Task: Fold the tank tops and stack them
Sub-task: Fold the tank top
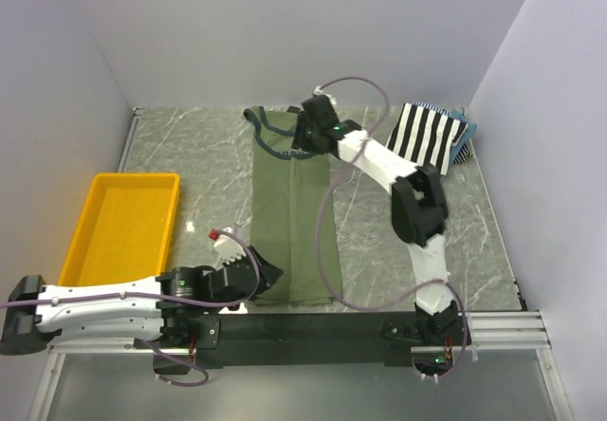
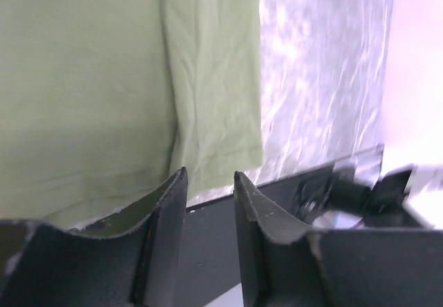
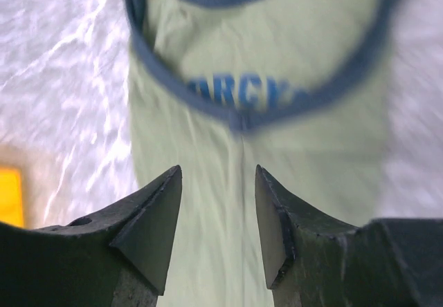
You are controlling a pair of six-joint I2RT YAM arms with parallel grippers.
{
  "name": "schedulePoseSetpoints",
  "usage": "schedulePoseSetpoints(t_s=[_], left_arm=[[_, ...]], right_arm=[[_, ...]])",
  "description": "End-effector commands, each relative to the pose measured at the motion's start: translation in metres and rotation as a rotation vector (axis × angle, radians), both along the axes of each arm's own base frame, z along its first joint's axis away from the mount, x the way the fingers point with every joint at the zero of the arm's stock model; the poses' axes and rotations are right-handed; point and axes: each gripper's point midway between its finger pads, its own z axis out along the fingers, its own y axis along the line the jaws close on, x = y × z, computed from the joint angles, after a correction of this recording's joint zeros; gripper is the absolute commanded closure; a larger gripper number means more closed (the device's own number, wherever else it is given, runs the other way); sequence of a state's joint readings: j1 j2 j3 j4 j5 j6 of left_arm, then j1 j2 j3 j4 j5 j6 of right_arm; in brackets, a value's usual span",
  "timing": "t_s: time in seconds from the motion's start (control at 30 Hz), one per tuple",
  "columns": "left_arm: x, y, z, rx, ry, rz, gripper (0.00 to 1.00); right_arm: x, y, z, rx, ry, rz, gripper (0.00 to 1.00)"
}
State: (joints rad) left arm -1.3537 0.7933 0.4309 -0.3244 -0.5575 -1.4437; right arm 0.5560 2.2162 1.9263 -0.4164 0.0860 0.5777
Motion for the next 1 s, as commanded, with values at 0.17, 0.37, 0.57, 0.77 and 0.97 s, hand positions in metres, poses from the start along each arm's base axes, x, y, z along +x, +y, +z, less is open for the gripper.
schedulePoseSetpoints(t_s=[0.17, 0.37, 0.57, 0.77, 0.97], left_arm=[[0.011, 0.076, -0.013, 0.229, 0.101, 0.222, 0.45], [0.011, 0.079, -0.050, 0.166, 0.238, 0.095, 0.48], [0.010, 0.069, -0.057, 0.124, 0.284, 0.000, 0.43], [0.000, 0.069, -0.069, 0.103, 0.347, -0.023, 0.42], [-0.014, 0.072, -0.080, 0.114, 0.428, -0.044, 0.44]], right_arm=[[-0.104, -0.071, 0.063, 0.143, -0.058, -0.034, 0.45], [-0.209, -0.092, 0.013, 0.226, 0.036, 0.016, 0.45], [-0.280, -0.096, -0.017, 0.284, 0.107, 0.062, 0.44], [-0.323, -0.104, -0.054, 0.280, 0.204, 0.071, 0.42], [-0.362, -0.100, -0.075, 0.228, 0.292, 0.118, 0.41]])
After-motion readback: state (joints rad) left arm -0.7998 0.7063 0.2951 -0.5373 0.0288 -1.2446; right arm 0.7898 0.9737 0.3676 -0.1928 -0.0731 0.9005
